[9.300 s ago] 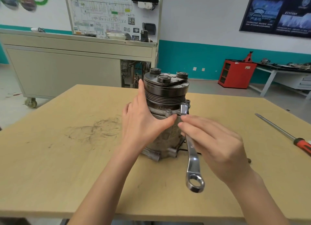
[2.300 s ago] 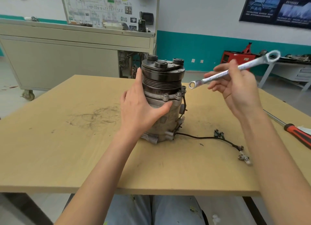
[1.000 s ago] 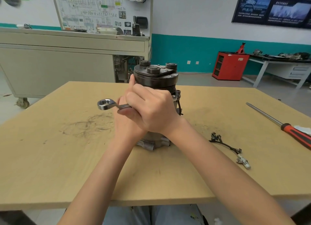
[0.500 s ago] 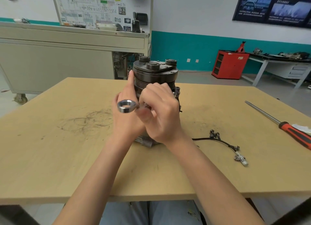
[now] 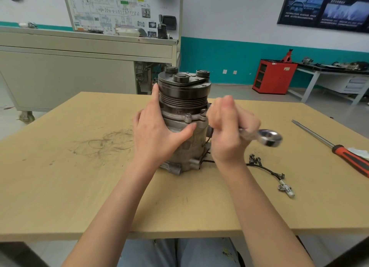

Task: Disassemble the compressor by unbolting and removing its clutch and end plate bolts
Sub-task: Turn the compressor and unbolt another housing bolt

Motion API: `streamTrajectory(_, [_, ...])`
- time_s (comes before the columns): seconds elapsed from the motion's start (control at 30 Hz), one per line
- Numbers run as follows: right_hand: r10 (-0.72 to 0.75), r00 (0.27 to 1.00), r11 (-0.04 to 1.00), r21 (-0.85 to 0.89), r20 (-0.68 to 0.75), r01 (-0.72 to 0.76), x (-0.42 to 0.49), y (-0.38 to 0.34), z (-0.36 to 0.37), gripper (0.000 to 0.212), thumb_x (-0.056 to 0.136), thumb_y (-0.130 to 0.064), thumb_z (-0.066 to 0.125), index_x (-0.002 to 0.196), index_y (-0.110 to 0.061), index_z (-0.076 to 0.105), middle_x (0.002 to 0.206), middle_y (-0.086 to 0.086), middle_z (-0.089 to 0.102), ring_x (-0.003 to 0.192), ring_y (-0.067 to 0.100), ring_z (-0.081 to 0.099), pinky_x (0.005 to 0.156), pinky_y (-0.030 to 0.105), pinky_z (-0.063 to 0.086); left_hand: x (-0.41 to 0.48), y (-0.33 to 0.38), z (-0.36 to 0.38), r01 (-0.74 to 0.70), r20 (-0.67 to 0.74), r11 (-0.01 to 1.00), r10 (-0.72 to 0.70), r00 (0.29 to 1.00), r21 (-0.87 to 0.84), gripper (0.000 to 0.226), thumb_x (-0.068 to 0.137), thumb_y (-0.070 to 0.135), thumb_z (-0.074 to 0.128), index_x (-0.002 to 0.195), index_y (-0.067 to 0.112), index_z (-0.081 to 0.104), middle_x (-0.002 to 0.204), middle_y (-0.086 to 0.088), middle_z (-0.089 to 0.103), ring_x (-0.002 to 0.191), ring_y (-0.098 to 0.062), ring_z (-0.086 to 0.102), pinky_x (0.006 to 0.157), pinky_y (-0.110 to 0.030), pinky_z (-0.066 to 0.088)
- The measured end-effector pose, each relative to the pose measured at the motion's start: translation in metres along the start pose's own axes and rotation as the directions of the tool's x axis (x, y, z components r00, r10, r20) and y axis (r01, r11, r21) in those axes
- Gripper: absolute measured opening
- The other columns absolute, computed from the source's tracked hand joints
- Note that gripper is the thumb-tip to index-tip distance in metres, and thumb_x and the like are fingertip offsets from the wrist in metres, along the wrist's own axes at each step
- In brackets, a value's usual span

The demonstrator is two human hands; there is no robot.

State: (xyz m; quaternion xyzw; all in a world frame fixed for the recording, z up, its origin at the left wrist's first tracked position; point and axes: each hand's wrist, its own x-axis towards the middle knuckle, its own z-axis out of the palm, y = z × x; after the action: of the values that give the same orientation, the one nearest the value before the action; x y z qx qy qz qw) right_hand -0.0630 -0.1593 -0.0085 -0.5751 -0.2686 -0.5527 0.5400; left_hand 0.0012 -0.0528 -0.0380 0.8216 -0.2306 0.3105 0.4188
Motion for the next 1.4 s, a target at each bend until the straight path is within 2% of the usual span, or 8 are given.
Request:
streamTrajectory(0.17, [0.249,0.961,0.881,0.384,0.123,-0.278,0.020,0.001,-0.034,0.046,0.094,-0.013,0.029,0.049,-0.022,0.027,0.047,-0.004,0.023,0.043,0.010,0.023,0.051,0.023,0.023,0.000,0.003,-0.002,-0.012,0.007,1.000,0.011,1.000,0.028,0.114,0.065,0.071,0.055,0.154,0.014,0.013,0.143,0.003,0.048,0.129,-0.018,0.045,0.110,-0.039,0.024])
streamTrajectory(0.33, [0.446,0.857,0.715,0.474,0.257,-0.514,0.029,0.016,-0.067,0.043,0.090,-0.025,0.039,0.049,-0.018,0.029,0.049,0.000,0.025,0.053,0.016,0.042,0.068,0.029,0.037,0.000,0.003,-0.003,-0.004,0.003,0.999,0.004,1.000,0.043,0.112,0.067,0.066,0.060,0.154,0.013,0.014,0.144,0.002,0.047,0.130,-0.018,0.045,0.110,-0.036,0.022])
streamTrajectory(0.53, [0.544,0.691,0.518,0.457,0.476,-0.723,0.042,0.049,-0.092,0.031,0.085,-0.027,0.062,0.056,-0.015,0.062,0.056,0.000,0.056,0.081,0.022,0.057,0.094,0.034,0.035,0.001,0.004,-0.003,-0.011,0.006,0.999,0.011,1.000,0.048,0.114,0.065,0.073,0.052,0.154,0.013,0.013,0.144,0.003,0.047,0.129,-0.017,0.044,0.110,-0.036,0.023])
streamTrajectory(0.87, [0.707,0.495,0.395,0.298,0.505,-0.869,0.057,0.065,-0.094,0.061,0.093,-0.050,0.033,0.074,-0.010,0.076,0.091,0.014,0.073,0.067,0.015,0.069,0.061,0.019,0.055,0.001,0.002,-0.002,-0.016,-0.003,0.998,0.016,1.000,0.057,0.114,0.064,0.075,0.047,0.154,0.013,0.013,0.143,0.001,0.048,0.129,-0.018,0.045,0.110,-0.037,0.024])
streamTrajectory(1.03, [0.763,0.576,0.462,0.375,0.294,-0.803,0.065,0.032,-0.093,0.044,0.095,-0.036,0.040,0.078,-0.006,0.068,0.086,0.012,0.073,0.072,0.016,0.071,0.062,0.018,0.056,0.000,0.002,-0.001,-0.017,-0.010,0.999,0.017,1.000,0.049,0.114,0.065,0.074,0.051,0.154,0.013,0.014,0.142,0.001,0.049,0.128,-0.018,0.046,0.110,-0.037,0.024])
streamTrajectory(1.17, [0.717,0.607,0.668,-0.093,0.342,-0.738,0.077,-0.013,-0.092,0.021,0.081,-0.009,0.060,0.100,-0.001,0.065,0.097,0.015,0.072,0.092,0.027,0.070,0.074,0.022,0.056,0.000,0.002,-0.001,-0.028,-0.017,0.998,0.029,0.999,0.059,0.112,0.067,0.072,0.054,0.154,0.013,0.014,0.143,0.002,0.048,0.128,-0.017,0.046,0.109,-0.036,0.024])
streamTrajectory(1.3, [0.354,0.903,0.850,-0.488,0.245,-0.200,0.060,-0.033,-0.059,0.011,0.087,-0.013,0.065,0.093,-0.005,0.070,0.081,0.006,0.072,0.074,0.011,0.072,0.067,0.021,0.058,0.001,0.002,-0.001,-0.025,-0.021,0.998,0.026,0.999,0.063,0.113,0.066,0.074,0.050,0.154,0.013,0.014,0.143,0.001,0.049,0.127,-0.017,0.046,0.108,-0.036,0.024])
streamTrajectory(1.4, [0.083,0.952,0.865,-0.496,0.294,0.078,0.042,-0.026,-0.047,0.017,0.088,-0.012,0.063,0.095,0.002,0.069,0.080,0.006,0.069,0.067,0.014,0.071,0.062,0.030,0.060,0.000,0.002,-0.001,-0.022,-0.018,0.997,0.024,1.000,0.067,0.113,0.067,0.071,0.056,0.154,0.013,0.014,0.143,0.000,0.048,0.129,-0.018,0.046,0.108,-0.037,0.025])
